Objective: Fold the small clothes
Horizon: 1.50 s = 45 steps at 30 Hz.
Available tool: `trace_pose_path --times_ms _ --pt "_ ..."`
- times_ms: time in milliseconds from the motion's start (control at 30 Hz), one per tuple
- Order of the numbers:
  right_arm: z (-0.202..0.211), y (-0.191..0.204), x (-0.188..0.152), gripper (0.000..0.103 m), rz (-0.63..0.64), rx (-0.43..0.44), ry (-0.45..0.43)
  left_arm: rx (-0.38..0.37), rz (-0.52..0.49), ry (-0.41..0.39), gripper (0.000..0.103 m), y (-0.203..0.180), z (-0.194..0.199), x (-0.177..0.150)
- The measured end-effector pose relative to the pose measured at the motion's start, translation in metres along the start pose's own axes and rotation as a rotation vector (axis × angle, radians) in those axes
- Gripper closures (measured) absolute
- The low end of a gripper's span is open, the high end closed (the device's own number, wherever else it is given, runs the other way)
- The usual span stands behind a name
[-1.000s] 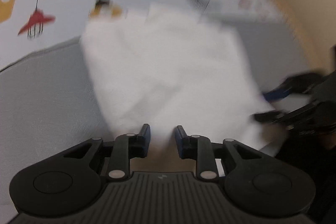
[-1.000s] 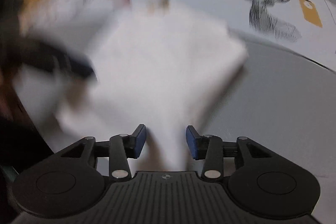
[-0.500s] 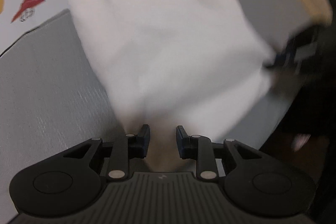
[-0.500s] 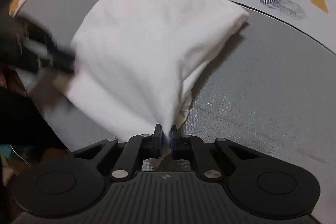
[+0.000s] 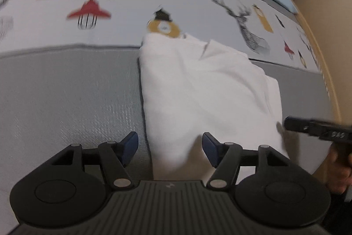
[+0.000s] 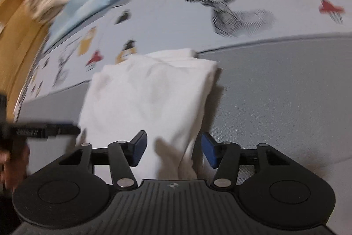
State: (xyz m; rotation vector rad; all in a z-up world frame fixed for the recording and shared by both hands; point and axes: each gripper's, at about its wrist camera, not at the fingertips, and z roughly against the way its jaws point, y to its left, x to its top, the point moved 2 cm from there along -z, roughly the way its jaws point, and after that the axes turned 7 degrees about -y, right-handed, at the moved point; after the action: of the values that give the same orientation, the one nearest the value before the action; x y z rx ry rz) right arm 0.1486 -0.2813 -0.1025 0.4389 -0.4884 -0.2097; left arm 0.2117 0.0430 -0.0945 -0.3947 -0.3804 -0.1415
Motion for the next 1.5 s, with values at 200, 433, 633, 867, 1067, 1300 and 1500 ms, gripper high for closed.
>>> trace_pose_path --times_ms 200,433,633,867,1067,1300,1500 --pt "-0.035 -0.005 -0.003 0.045 -0.061 0.000 0.075 -0.063 0.090 0.034 0.033 0.011 -0.036 -0.007" --pt "-0.039 -0.003 0.011 0.076 -0.054 0.068 0.014 -0.070 0.065 -0.039 0.063 0.002 -0.042 0.006" --pt "-0.013 0.021 0.049 0.073 0.068 0.089 -0.259 -0.082 -0.048 -0.286 0.065 -0.020 -0.002 0.042" --pt "-0.018 -0.002 0.069 0.048 -0.025 -0.050 -0.308 0.025 0.024 -0.365 0.044 -0.002 0.006 0.059" --pt "-0.037 0.000 0.060 0.050 0.034 -0.056 -0.185 0.084 -0.022 -0.237 0.044 0.000 -0.023 0.048" --pt "-0.045 0.007 0.049 0.061 0.060 -0.094 -0.147 0.119 -0.023 -0.184 0.044 -0.001 -0.033 0.035" --pt "-0.038 0.011 0.048 0.071 0.073 -0.076 -0.149 0.116 -0.048 -0.145 0.044 -0.002 -0.032 0.026"
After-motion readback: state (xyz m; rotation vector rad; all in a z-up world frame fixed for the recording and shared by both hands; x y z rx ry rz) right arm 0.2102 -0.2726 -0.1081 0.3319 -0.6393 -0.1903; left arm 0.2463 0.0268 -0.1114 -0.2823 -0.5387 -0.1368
